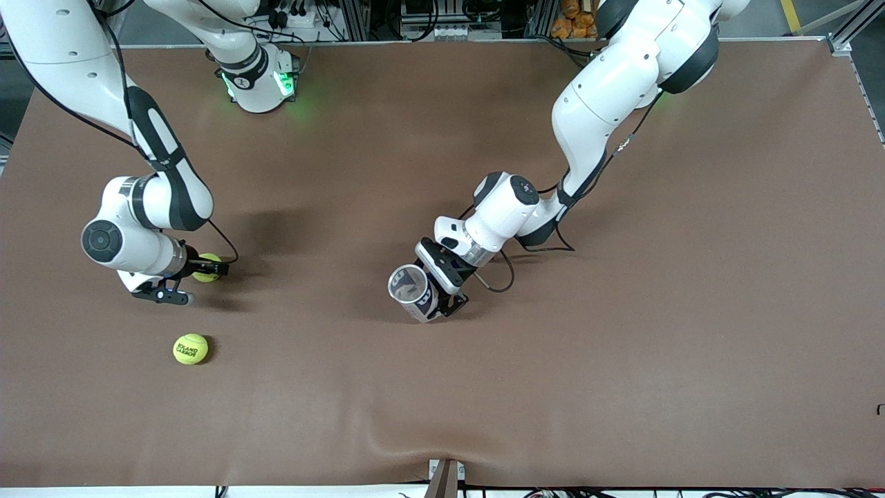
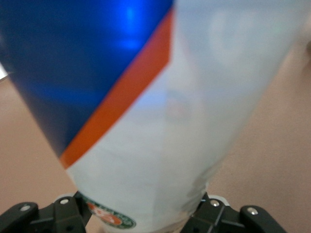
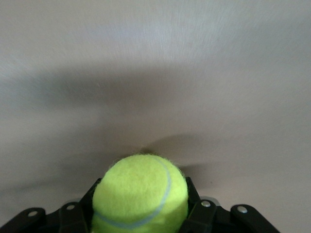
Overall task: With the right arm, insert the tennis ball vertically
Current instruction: 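Carry the ball over the tube opening with the right gripper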
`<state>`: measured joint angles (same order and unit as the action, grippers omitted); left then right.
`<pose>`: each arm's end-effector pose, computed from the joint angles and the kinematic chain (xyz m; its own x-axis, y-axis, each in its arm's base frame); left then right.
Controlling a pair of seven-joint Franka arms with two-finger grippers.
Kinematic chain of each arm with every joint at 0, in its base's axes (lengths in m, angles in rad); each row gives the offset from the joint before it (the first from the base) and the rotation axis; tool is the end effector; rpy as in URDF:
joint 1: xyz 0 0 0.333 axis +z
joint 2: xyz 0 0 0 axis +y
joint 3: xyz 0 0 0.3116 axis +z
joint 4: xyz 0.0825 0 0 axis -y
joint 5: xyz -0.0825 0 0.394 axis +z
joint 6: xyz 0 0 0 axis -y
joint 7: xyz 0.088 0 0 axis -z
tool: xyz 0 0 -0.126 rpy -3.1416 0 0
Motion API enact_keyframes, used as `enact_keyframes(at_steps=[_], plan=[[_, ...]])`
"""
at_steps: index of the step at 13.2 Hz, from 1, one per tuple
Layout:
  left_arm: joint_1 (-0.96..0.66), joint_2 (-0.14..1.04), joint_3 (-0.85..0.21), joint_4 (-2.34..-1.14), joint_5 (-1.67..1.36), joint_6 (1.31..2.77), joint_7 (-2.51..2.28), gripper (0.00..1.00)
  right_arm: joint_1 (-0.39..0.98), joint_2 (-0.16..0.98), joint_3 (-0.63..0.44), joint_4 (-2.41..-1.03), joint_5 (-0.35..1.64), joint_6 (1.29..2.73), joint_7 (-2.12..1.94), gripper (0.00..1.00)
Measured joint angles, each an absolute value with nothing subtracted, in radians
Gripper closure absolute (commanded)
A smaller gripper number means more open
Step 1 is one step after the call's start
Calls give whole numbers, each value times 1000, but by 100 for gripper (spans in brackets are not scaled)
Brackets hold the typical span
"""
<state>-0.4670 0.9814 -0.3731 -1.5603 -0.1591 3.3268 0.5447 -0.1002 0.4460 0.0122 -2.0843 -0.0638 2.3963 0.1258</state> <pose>0.5608 -0.5022 0.1593 0.3989 -0.5276 0.7501 -0.7976 -0.6032 -0.0001 0.5706 -0.0515 0.1666 0.9777 -0.1658 -0.1292 -0.1608 -0.9858 0.0479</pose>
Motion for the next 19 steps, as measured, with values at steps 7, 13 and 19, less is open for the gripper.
enact_keyframes(at_steps=[7,13,19], plan=[[-477,1006,-377,-1564,-159,3364,483,21,10,197,36,-1801,40,1856,178,69],[-477,1006,-377,-1564,-159,3365,483,21,186,236,42,-1599,152,1796,576,70],[-477,1006,-378,-1564,-159,3366,483,21,398,481,42,-1386,152,1937,1037,70]])
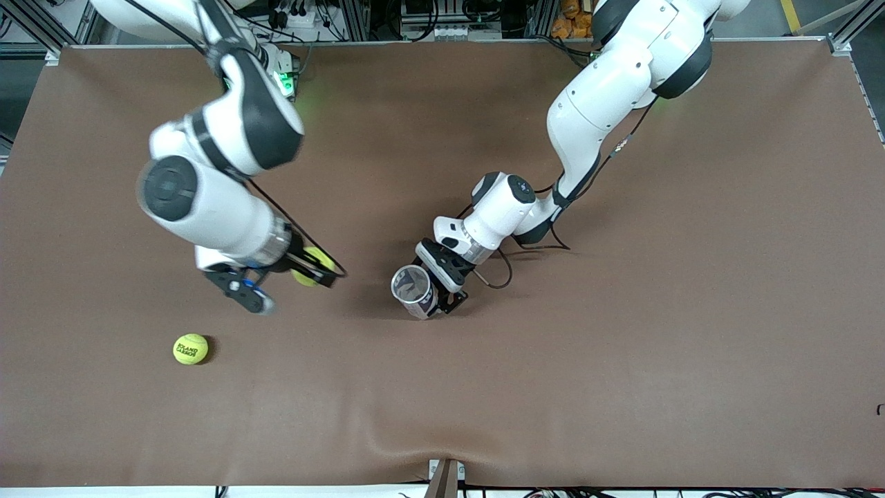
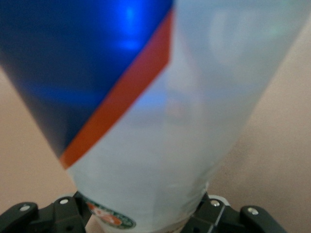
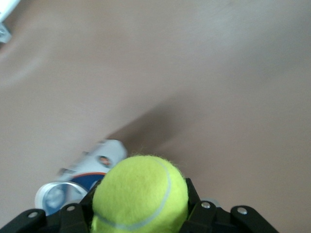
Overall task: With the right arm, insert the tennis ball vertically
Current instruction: 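Carry the ball over the tube opening with the right gripper, then release the ball into the tube and move the right gripper away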
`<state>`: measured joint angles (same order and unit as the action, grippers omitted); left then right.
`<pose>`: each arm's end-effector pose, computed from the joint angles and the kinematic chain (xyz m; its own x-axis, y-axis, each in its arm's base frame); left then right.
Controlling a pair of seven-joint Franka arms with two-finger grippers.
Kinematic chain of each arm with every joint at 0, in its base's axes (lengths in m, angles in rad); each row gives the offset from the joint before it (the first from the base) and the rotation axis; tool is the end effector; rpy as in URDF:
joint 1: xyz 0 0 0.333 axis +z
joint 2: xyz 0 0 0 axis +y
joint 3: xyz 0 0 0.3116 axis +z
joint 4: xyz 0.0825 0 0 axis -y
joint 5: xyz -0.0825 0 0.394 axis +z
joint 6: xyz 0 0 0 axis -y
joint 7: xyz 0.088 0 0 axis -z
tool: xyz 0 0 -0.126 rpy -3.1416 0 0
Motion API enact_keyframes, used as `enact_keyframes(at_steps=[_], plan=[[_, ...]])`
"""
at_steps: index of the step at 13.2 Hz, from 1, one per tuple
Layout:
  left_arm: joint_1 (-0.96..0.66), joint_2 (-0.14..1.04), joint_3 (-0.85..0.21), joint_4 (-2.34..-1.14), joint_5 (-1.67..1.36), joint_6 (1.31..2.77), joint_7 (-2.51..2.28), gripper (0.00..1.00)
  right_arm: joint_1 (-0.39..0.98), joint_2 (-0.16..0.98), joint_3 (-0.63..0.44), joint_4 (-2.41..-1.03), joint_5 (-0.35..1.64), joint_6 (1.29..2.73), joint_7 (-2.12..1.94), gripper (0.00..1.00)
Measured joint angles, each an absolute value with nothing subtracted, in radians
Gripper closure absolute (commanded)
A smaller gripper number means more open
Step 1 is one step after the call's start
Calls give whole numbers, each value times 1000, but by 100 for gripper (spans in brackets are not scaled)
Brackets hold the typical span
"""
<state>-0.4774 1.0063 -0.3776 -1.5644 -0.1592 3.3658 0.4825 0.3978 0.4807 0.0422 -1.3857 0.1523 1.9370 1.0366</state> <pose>0.5508 -0.5062 0.1457 0.4454 -0.4824 0.7543 -0.7707 -0.6354 0.0488 0.6436 0.3119 0.4173 0.7950 -0.5969 -0.1080 -0.6066 -0.7825 -0.1404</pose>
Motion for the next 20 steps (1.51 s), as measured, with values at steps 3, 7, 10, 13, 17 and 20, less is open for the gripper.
enact_keyframes(at_steps=[3,7,10,13,17,20], plan=[[-477,1006,-378,-1564,-159,3366,483,21,474,551,42,-1343,152,2073,1191,70],[-477,1006,-378,-1564,-159,3367,483,21,515,604,41,-1279,152,2097,1277,69],[-477,1006,-378,-1564,-159,3372,483,20,558,634,41,-1272,149,2097,1303,67],[-477,1006,-378,-1563,-159,3373,483,20,569,643,38,-1271,147,2097,1331,26],[-477,1006,-378,-1563,-159,3373,483,20,569,643,33,-1271,147,2096,1333,0],[-477,1006,-378,-1563,-159,3373,483,20,569,643,31,-1269,147,2096,1333,0]])
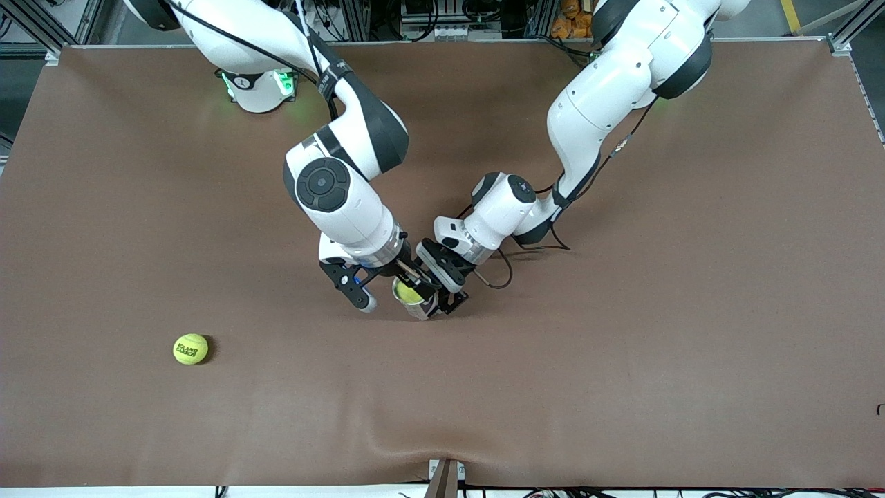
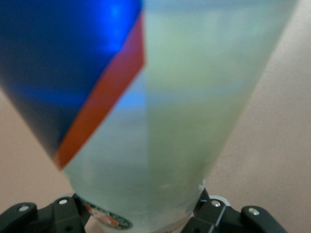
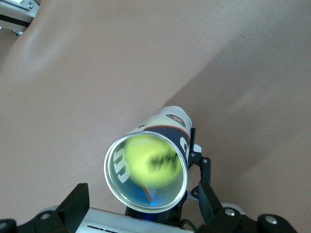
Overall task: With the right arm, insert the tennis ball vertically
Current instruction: 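Release the ball into the tube and move the right gripper away, then grasp the second tennis ball with the right gripper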
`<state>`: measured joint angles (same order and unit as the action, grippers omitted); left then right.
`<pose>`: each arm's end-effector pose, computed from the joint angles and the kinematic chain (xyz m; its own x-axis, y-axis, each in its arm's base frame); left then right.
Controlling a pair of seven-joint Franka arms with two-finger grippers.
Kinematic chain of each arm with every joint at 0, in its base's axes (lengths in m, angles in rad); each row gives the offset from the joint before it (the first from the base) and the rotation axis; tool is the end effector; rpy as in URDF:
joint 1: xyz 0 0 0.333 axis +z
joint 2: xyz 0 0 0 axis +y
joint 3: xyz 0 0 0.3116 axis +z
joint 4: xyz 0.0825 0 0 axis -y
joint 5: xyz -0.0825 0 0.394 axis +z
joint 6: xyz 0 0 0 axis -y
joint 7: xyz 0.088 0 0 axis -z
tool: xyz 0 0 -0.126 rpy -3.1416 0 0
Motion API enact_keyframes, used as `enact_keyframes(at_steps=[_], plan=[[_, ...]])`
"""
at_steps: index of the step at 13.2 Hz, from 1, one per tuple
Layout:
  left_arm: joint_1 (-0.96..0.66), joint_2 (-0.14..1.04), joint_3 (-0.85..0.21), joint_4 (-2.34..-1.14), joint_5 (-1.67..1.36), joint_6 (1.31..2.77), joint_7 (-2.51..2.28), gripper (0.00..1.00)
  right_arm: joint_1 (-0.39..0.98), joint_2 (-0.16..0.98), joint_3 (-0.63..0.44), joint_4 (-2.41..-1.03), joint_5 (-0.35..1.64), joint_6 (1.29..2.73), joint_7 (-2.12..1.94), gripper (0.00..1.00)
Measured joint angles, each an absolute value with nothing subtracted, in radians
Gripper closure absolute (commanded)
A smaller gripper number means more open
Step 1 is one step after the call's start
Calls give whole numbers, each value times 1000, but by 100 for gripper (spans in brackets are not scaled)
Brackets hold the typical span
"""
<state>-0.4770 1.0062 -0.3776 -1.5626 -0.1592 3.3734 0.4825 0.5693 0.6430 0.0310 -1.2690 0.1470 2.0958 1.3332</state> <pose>0.5520 -0.5059 0.1476 0.4417 -0.4770 0.7598 -0.7685 -0.6382 0.0461 0.6261 0.4336 0.3720 0.6987 -0.7068 -0.1105 -0.7116 -0.6710 -0.2083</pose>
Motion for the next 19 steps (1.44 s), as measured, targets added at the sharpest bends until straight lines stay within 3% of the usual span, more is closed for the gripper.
enact_keyframes(at_steps=[5,8,10,14,19], plan=[[-477,1006,-378,-1562,-159,3373,483,19,513,619,-12,-1240,109,2000,1278,0],[-473,1006,-378,-1560,-159,3374,483,19,325,586,-25,-1237,94,1848,979,0],[-470,1006,-377,-1560,-159,3374,483,19,179,599,-28,-1259,52,1826,758,0],[-470,1006,-377,-1560,-159,3374,483,19,-10,705,-25,-1281,-4,1965,440,0],[-470,1006,-377,-1560,-159,3374,482,19,-23,826,-20,-1291,-79,2149,405,0]])
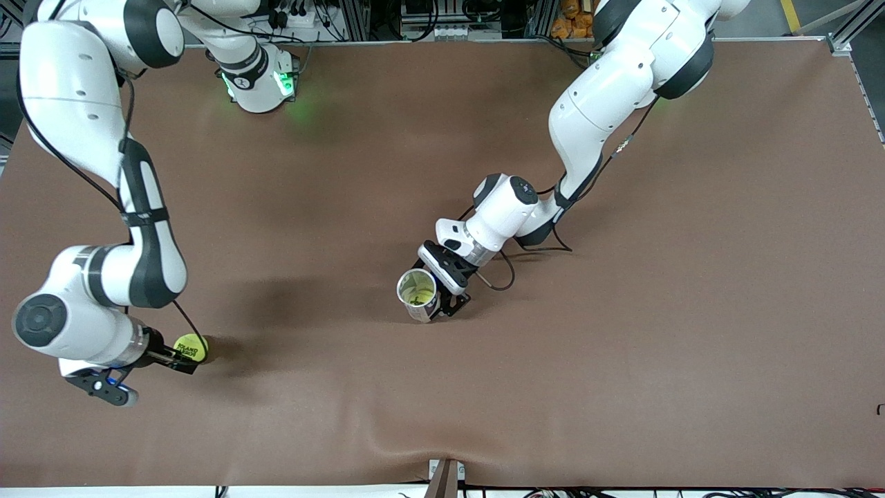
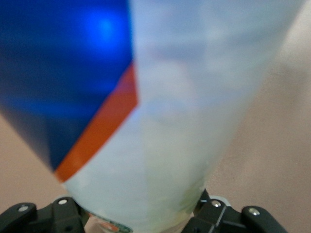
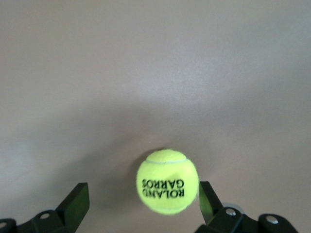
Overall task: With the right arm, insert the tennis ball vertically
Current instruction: 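Grasp the second tennis ball with the right gripper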
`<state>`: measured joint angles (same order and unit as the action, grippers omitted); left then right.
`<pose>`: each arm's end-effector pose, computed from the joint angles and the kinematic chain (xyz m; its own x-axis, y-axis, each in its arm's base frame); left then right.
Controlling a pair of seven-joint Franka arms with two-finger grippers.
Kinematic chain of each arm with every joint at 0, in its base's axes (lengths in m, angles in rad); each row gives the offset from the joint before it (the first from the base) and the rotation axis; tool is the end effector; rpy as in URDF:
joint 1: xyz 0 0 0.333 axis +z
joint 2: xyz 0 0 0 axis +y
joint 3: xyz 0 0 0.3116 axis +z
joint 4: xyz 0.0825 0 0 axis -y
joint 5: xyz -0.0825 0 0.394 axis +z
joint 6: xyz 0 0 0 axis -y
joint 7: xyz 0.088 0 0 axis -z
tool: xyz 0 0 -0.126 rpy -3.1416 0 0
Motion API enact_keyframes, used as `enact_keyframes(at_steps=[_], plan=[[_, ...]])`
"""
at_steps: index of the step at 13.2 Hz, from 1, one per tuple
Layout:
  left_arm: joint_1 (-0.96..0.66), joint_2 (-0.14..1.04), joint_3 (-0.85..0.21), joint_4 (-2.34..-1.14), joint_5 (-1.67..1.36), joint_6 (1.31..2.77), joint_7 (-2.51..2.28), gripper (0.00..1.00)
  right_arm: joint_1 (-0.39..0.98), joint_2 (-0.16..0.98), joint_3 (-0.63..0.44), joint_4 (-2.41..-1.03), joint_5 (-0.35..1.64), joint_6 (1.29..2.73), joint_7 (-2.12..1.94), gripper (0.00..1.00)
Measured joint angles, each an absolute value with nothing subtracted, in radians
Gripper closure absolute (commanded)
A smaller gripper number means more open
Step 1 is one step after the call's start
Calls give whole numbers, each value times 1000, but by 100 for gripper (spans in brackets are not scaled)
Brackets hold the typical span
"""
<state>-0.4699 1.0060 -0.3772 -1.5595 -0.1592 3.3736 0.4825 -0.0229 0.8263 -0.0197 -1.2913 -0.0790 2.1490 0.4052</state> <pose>0.5568 -0.5020 0.1490 0.4436 -0.4720 0.7619 -0.7633 -0.6445 0.0451 0.7558 -0.0335 0.2262 0.9205 -0.3861 0.0593 -0.3895 -0.9188 0.0636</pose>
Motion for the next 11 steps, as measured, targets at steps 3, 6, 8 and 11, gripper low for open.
enact_keyframes(at_steps=[3,6,8,11], plan=[[-470,1006,-377,-1560,-159,3374,483,19,-23,847,-20,-1367,-86,2214,403,0],[-470,1006,-377,-1560,-159,3374,483,19,-24,848,-21,-1449,-88,2316,386,0],[-470,1006,-377,-1561,-159,3374,483,19,-28,847,-22,-1462,-88,2353,383,57],[-471,1006,-377,-1564,-159,3374,483,19,-38,839,-21,-1459,-88,2368,383,61]])
